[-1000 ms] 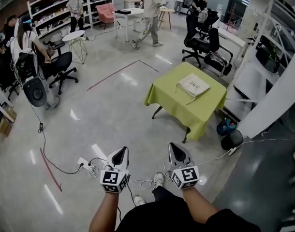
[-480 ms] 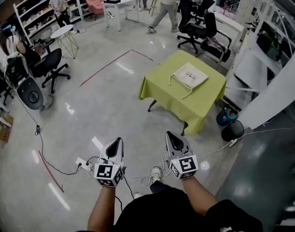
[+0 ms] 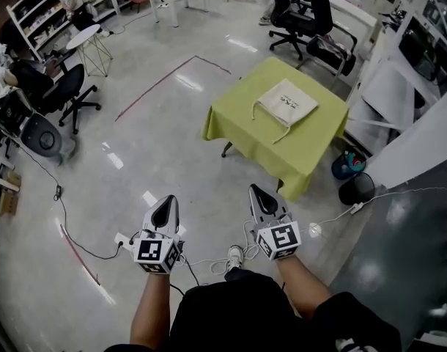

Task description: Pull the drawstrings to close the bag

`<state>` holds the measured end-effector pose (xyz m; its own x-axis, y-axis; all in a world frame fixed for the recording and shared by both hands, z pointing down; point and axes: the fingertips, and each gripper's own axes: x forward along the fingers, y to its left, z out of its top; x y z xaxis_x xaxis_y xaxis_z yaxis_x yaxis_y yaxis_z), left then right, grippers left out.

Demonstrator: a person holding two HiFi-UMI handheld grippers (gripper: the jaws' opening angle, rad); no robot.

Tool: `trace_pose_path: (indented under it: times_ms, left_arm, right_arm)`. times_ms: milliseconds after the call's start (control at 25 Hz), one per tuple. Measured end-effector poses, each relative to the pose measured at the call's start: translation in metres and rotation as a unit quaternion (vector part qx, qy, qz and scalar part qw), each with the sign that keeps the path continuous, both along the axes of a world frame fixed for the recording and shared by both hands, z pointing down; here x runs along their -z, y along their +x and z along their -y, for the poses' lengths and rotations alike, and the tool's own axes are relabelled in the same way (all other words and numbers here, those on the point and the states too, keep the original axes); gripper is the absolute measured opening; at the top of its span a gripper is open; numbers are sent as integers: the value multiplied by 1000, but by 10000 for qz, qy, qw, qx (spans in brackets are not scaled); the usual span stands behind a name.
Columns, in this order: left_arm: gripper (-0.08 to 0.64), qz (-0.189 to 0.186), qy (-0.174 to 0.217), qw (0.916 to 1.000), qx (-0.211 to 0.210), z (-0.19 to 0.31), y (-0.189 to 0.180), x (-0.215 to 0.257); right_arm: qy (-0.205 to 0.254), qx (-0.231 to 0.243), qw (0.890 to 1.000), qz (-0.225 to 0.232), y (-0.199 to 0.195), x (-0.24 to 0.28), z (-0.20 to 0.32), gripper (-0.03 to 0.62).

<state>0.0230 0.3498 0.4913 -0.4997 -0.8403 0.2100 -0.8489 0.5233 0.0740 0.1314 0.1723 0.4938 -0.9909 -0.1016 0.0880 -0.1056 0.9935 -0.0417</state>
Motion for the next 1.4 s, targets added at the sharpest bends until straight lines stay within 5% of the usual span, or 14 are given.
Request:
trace_pose_path:
  times_ms: [400,1080,1400]
  left_arm:
    - [3,-69,45,10000,23,42,-41,-2]
    - [3,-26,222,9950,-977,137,-170,3]
    - [3,-128,196,9894,-1436,168,-199,-9]
  right_arm:
    - [19,-228,9997,-57,-21,0,60,-8]
    - [181,-780,9966,-168,-147,2,99,-8]
    - [177,-1128,9930,-295,-179,-5,113,-8]
